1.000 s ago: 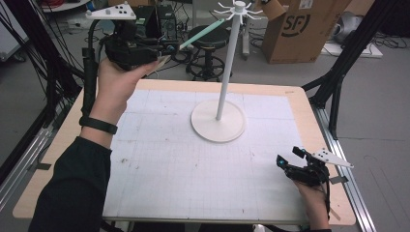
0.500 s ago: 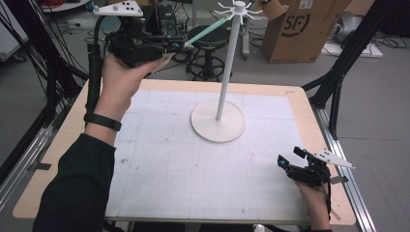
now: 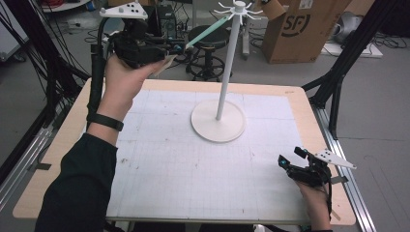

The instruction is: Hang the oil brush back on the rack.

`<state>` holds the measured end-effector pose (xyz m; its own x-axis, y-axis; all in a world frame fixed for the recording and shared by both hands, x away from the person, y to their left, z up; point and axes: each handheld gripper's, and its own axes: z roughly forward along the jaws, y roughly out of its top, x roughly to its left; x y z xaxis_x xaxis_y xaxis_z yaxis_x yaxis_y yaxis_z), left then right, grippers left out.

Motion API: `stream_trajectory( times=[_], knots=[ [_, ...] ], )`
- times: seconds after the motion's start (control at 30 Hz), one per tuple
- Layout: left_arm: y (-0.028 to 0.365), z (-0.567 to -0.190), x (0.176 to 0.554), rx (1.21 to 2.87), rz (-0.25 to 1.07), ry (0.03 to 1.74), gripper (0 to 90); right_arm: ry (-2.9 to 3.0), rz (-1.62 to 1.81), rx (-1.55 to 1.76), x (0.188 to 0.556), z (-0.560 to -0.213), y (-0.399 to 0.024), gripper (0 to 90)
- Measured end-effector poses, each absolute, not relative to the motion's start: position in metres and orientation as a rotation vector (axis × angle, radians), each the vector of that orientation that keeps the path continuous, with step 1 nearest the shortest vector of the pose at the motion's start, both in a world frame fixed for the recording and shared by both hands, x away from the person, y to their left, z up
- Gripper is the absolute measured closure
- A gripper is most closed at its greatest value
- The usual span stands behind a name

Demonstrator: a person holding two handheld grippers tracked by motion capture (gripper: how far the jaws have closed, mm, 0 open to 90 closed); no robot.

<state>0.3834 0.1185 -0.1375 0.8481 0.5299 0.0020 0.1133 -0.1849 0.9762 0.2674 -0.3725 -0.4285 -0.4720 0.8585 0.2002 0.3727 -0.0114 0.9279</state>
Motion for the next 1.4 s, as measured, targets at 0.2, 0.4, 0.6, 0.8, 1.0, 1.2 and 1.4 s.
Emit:
stream_trajectory(
  times=[0.2,0.4,0.6,0.8,1.0,1.2,1.4],
  knots=[
    [0.116,-0.139,0.385,1.747,0.411,0.506,82.5,1.836,1.492,1.275,0.267,-0.428,-0.373,15.5],
    [0.113,-0.141,0.388,1.756,0.411,0.512,82.4,1.833,1.492,1.279,0.267,-0.428,-0.374,15.5],
    [0.109,-0.144,0.391,1.766,0.408,0.515,82.4,1.832,1.492,1.281,0.267,-0.428,-0.374,15.5],
    [0.109,-0.144,0.391,1.776,0.416,0.52,82.4,1.829,1.494,1.28,0.266,-0.429,-0.375,15.5],
    [0.11,-0.146,0.393,1.791,0.423,0.538,82.4,1.828,1.492,1.28,0.266,-0.428,-0.376,15.5],
    [0.107,-0.148,0.395,1.801,0.417,0.541,82.4,1.828,1.493,1.289,0.265,-0.428,-0.376,15.5],
    [0.102,-0.151,0.397,1.817,0.419,0.542,82.4,1.824,1.496,1.29,0.265,-0.428,-0.376,15.5]
  ],
)
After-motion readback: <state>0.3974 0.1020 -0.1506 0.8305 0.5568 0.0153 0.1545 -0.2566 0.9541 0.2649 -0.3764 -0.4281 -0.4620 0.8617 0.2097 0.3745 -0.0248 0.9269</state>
